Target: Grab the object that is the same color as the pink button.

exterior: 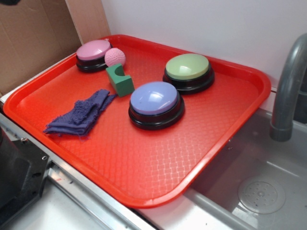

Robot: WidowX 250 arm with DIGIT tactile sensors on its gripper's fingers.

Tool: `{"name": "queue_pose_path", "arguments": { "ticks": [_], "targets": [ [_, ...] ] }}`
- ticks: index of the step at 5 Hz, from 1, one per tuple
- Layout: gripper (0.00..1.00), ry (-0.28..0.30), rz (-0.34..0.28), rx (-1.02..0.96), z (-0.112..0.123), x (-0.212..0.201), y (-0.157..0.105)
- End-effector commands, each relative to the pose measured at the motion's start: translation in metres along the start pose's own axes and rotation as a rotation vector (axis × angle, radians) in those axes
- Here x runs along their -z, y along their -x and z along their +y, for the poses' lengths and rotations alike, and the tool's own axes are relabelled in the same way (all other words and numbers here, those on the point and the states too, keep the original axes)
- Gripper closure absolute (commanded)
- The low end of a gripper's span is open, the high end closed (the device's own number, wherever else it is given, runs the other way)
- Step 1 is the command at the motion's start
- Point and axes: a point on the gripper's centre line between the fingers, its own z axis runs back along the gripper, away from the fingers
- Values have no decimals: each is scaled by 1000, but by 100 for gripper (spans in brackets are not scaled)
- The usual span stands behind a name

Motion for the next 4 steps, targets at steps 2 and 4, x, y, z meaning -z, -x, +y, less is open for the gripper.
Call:
{"name": "queue_pose_path", "arguments": {
  "ticks": [2,4],
  "targets": [
    [0,16,21,-86,7,11,-16],
    [0,63,55,-426,48,52,-60]
  ]
}}
